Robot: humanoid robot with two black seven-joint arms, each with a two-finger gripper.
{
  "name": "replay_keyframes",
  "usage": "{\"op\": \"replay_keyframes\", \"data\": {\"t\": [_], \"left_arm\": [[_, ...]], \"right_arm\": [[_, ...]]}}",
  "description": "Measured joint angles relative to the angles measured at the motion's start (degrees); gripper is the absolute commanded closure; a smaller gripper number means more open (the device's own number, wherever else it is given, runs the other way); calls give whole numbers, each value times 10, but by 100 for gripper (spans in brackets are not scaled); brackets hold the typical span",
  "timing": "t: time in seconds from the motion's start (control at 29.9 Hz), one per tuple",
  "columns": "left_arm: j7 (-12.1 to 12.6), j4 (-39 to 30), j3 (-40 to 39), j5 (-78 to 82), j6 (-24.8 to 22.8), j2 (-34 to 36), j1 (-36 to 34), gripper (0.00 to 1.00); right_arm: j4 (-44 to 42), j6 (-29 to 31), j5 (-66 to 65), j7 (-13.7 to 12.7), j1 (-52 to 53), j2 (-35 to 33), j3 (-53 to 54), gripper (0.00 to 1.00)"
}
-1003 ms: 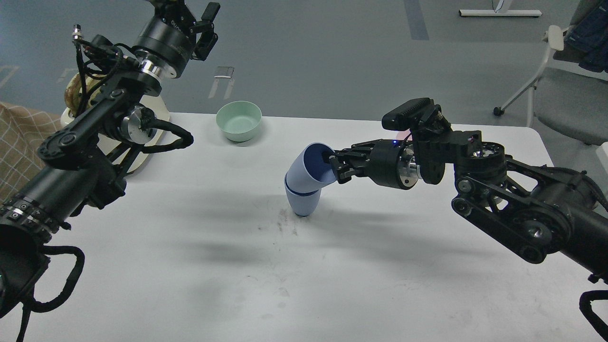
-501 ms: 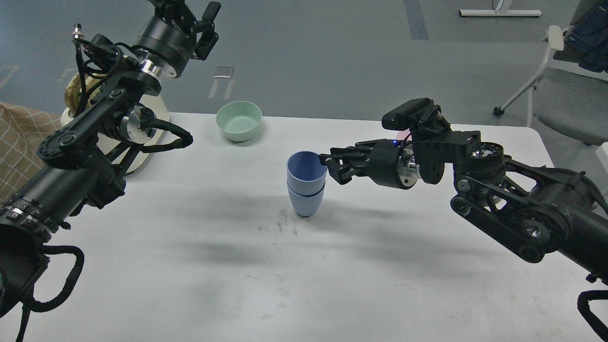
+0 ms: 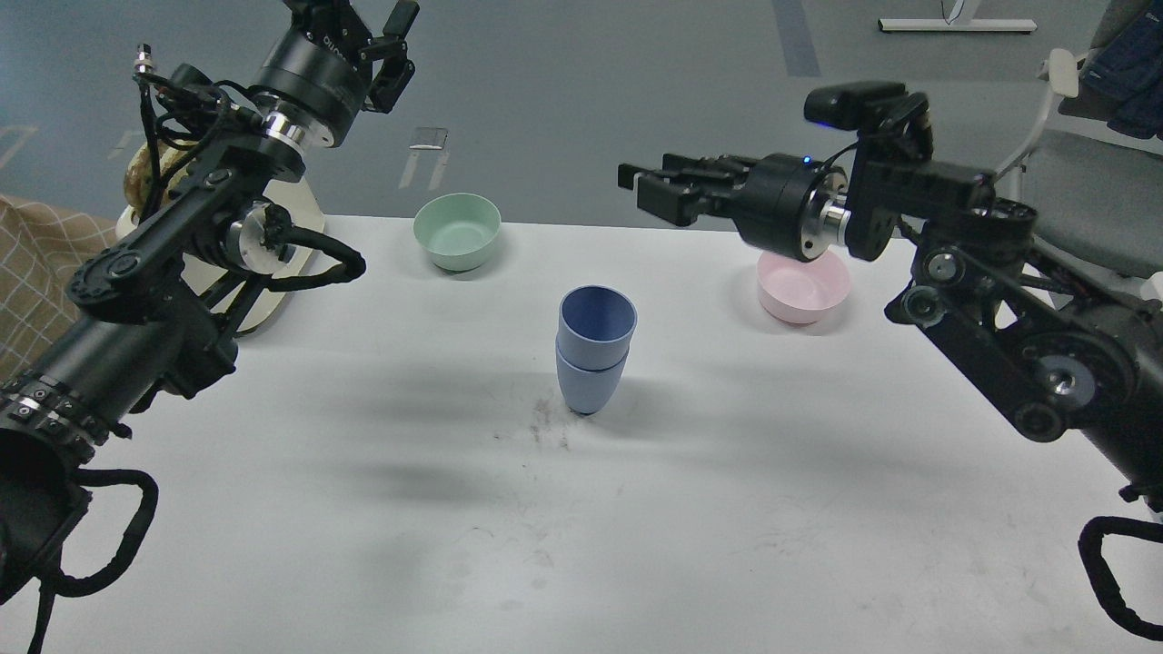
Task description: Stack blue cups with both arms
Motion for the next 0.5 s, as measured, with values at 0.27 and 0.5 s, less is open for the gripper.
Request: {"op": "replay_keyframes", "data": {"t": [0.27, 0.5], "left_arm": [[-1, 1, -19, -2, 0, -3, 7, 2], [3, 1, -63, -14, -29, -2, 12, 2]], "right_arm": [[-35, 0, 86, 0, 0, 18, 263, 0], [-130, 0, 260, 2, -4, -29, 342, 0]]}}
